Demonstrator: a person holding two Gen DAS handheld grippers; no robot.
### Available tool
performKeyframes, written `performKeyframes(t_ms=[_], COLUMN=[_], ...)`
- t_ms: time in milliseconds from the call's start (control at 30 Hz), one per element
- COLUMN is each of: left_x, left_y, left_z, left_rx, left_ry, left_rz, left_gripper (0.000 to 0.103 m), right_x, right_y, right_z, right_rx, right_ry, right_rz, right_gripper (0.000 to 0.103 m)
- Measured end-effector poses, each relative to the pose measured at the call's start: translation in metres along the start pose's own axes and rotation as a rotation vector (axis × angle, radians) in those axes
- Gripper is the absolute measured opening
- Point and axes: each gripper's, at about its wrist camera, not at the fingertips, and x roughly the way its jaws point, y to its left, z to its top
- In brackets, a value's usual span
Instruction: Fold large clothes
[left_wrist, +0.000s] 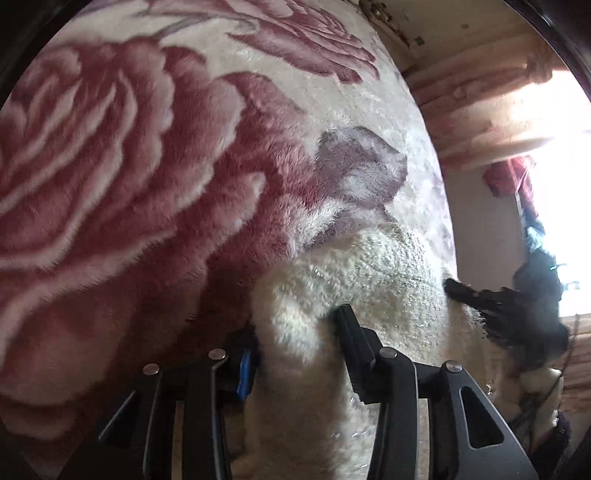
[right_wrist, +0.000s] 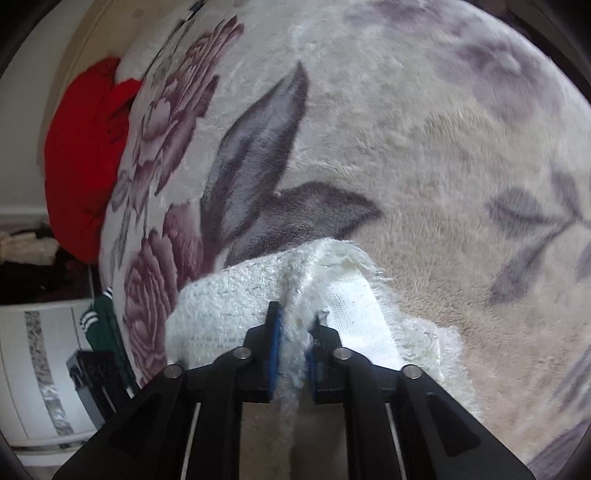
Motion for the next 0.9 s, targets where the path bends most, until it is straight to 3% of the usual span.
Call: performKeyframes(t_ms=[100,200,267,367,400,433,467,500,533,633,700,900], left_x=[-0.036,-0.077,-0.098,-0.092,-0.075,-0.058,-0.043,-0.023,-0.011,0.012,0.022,0.020], left_y=[-0.012,-0.029,-0.047,-0.069,-0.074,-0.073,-0.070,-0.059,-0.046,-0.023,-0.027,-0.014], left_z=[0.003,-0.007,-0.020,-0.039,-0.045,-0.046,-0.045,-0.045,-0.043,-0.035,-0.030,-0.012], left_rx=[-0.014,0.026,0.064,0.113,0.148,0.165,0.178,0.176,0.153,0.090,0.144,0.075], left_ry=[0.002,-0.082,-0.121,-0.136,-0.113,-0.078,-0.063,-0.048,-0.022,0.014,0.027,0.045], left_rz=[0.057,0.104,0.114,0.136,0.170,0.207,0.256,0.277,0.279,0.229,0.247,0.200], left_gripper=[0.048,0.048,0.048,0.046,0.026,0.017,0.017,0.017,0.017,0.018,0.018,0.021], right_x=[-0.035,-0.076,-0.097,-0.095,-0.088,-0.074,-0.060,-0.045,-0.036,0.002,0.013,0.032], right_y=[0.018,0.030,0.031,0.027,0.026,0.024,0.021,0.016,0.014,0.000,-0.003,-0.001], right_z=[-0.007,-0.033,-0.057,-0.087,-0.092,-0.097,-0.100,-0.101,-0.102,-0.101,-0.097,-0.078], right_rx=[-0.108,-0.196,-0.192,-0.143,-0.141,-0.139,-0.131,-0.126,-0.125,-0.139,-0.154,-0.174], right_ry=[-0.040,-0.141,-0.175,-0.127,-0.111,-0.085,-0.060,-0.041,-0.031,0.031,0.049,0.106], right_rz=[-0.118,-0.228,-0.198,-0.048,-0.044,-0.046,-0.053,-0.083,-0.112,-0.217,-0.245,-0.318], right_gripper=[0.037,0.040,0.040,0.040,0.040,0.039,0.037,0.027,0.013,0.000,0.000,0.000])
